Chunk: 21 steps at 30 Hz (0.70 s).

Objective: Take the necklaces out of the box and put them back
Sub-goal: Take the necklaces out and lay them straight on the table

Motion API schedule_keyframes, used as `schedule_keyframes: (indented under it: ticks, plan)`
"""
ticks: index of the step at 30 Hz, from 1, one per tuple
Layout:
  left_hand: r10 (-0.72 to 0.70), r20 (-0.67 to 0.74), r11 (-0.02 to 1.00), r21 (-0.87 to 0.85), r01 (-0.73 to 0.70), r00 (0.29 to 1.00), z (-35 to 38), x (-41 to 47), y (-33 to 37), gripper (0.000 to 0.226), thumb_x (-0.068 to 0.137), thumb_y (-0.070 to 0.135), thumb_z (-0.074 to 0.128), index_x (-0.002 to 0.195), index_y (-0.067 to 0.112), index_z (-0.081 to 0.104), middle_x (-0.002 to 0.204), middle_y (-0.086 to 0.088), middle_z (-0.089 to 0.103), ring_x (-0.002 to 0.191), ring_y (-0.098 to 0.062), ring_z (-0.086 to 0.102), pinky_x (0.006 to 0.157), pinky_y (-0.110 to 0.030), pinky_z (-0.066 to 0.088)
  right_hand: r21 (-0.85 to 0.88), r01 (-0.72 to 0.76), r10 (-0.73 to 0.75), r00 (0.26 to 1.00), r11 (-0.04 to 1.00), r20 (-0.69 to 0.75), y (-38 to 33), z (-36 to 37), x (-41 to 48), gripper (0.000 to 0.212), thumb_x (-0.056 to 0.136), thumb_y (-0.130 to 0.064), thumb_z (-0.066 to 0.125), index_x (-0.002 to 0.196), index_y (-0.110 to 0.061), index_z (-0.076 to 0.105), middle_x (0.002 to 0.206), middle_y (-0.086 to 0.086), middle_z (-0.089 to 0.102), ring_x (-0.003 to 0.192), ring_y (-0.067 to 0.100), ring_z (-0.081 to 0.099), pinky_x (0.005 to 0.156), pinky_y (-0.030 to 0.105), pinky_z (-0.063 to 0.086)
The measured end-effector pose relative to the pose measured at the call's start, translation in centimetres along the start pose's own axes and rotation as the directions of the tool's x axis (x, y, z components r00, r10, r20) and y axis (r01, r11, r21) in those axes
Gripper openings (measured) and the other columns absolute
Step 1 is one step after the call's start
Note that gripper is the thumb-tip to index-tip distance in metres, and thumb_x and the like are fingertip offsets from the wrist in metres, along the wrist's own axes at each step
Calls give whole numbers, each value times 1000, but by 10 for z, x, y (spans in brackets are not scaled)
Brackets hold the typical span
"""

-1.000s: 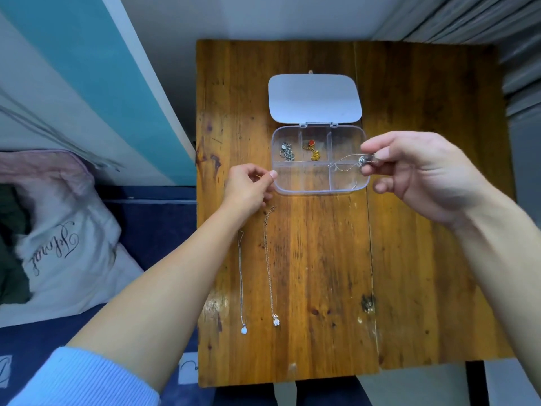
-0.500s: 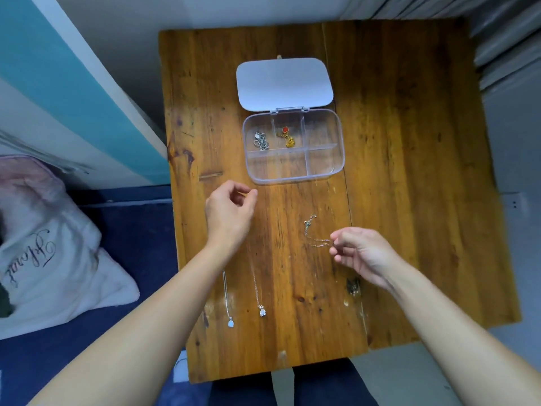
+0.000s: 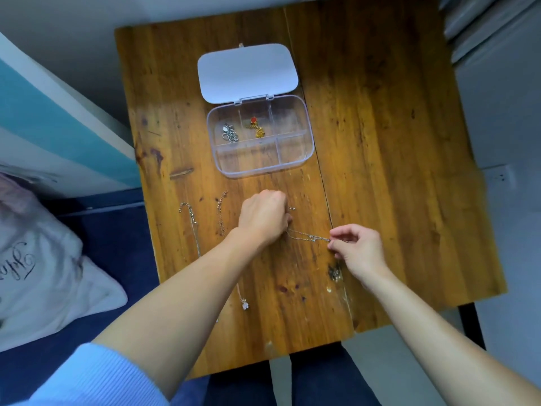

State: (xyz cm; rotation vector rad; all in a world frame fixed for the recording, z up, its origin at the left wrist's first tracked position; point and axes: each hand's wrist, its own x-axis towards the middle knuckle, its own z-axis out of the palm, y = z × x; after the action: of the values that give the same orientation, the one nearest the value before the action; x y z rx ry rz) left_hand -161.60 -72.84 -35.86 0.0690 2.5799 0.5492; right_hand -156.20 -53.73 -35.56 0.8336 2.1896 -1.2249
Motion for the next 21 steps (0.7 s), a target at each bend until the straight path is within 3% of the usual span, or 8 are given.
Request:
schedule_keyframes:
  ticks: [4,7,9,11,13,16,19,21]
  plan:
    - [21,2,1000,-5,-21,1000,1,-1,-2,16,90,25,58,89,9,62,98,-10,67,95,-35,62,77,-41,49,-177,97,-108,993,979,-53,8,-7,-5,18,80,-1,70,88,-17,72,83,-1,70,71,12,63,67,23,51]
    - [-92,-29,955,-286,80,995,-4,-4,-11,15,85,20,65,73,14,58,80,-7,66,80,-29,62,73,-37,51,-314,157,-189,979,937,-75,14,-10,-9,17,82,-5,69,93,-17,73,87,-3,69,72,4,61,62,9,41]
    - [-219,15,789,-586,186,976,-15,-8,-19,18,82,9,69,66,11,60,65,-10,65,62,-26,62,63,-34,54,-362,204,-247,966,910,-76,15,-11,-11,15,83,-7,71,95,-14,75,90,-2,68,72,7,62,64,10,41]
    - [-298,105,528,-810,256,949,-28,-13,-29,16,83,-2,68,69,2,62,60,-14,62,51,-22,62,51,-28,54,-382,260,-302,952,887,-52,15,-9,-13,14,84,-8,70,97,-12,75,92,0,68,75,12,62,70,18,47]
    - [-321,172,359,-888,287,932,-41,-17,-39,10,82,-8,68,74,-3,64,63,-15,62,47,-16,63,49,-22,55,-398,323,-357,934,858,-11,14,-2,-15,13,86,-10,69,97,-10,76,92,3,69,79,16,63,75,28,53]
    - [-349,225,227,-922,315,910,-55,-21,-52,8,78,-12,69,79,-4,65,69,-16,63,51,-16,65,56,-21,59,-390,366,-390,921,845,19,10,11,-18,10,86,-11,70,93,-10,77,91,4,68,80,19,63,76,34,54]
    - [-404,192,197,-936,291,894,-60,-22,-65,11,77,-14,68,83,-5,65,73,-17,64,55,-17,68,60,-22,60,-378,351,-368,929,857,28,7,22,-22,7,87,-13,68,89,-11,75,91,3,66,77,18,61,73,32,52]
    - [-426,116,304,-916,263,897,-61,-22,-70,11,78,-13,68,88,-8,67,74,-17,65,54,-14,67,59,-21,59,-393,343,-340,937,853,79,7,29,-30,9,89,-15,65,91,-12,73,85,1,67,74,16,62,71,32,53]
